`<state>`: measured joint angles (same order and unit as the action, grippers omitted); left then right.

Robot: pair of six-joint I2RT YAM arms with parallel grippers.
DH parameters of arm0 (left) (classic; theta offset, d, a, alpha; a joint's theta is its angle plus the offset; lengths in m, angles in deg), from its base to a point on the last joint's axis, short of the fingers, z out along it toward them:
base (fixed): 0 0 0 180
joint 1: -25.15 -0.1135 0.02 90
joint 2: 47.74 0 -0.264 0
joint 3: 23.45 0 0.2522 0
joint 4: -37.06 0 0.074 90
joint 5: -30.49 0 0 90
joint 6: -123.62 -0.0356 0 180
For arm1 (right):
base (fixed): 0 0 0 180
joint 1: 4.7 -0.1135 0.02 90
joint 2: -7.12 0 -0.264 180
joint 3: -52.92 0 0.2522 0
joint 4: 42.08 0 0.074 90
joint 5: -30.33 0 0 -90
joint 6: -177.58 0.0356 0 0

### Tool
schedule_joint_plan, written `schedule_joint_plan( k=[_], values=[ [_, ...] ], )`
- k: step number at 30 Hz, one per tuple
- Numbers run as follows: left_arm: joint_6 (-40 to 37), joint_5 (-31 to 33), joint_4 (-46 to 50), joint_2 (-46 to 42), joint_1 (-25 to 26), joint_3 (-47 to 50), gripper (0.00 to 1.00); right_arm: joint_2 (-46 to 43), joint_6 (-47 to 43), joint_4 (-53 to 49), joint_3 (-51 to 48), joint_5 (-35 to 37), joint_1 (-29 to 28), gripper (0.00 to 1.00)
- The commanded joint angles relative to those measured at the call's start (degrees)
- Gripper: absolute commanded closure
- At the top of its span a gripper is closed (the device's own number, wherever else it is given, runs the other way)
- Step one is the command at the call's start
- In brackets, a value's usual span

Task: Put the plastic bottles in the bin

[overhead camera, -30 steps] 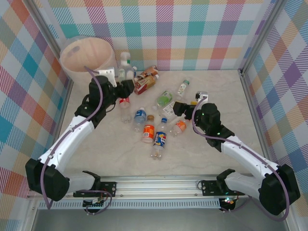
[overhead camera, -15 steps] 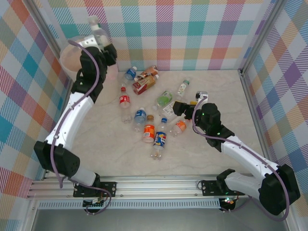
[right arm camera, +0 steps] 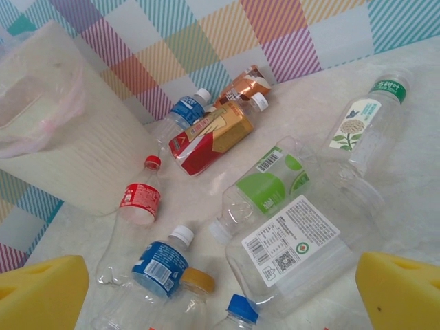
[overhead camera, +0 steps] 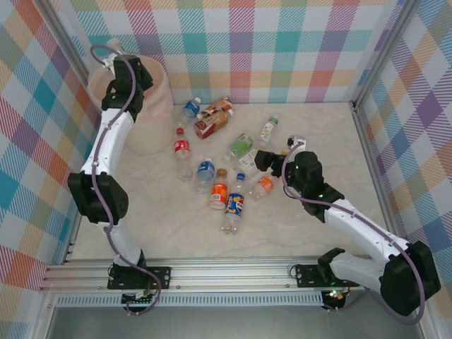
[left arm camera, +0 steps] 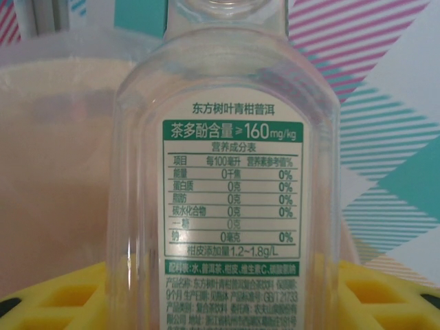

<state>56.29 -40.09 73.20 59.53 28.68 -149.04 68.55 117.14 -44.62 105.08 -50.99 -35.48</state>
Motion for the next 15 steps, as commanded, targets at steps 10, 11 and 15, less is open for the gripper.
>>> schedule_joint_plan(
  k=[10,11,15],
  values=[
    [5.81,-2.83,8.92,5.87,-2.54,-6.30,0.31,1.39,0.67,-2.45,3.43,1.22,-0.17,0.00],
    [5.80,-3.43,9.45,6.08,-2.56,-6.90,0.29,1.53,0.68,-2.65,3.45,1.35,-0.15,0.00],
    [5.57,-5.15,9.91,5.53,-2.56,-7.68,0.20,2.02,1.18,-3.59,3.73,2.12,-0.15,0.00]
  ],
)
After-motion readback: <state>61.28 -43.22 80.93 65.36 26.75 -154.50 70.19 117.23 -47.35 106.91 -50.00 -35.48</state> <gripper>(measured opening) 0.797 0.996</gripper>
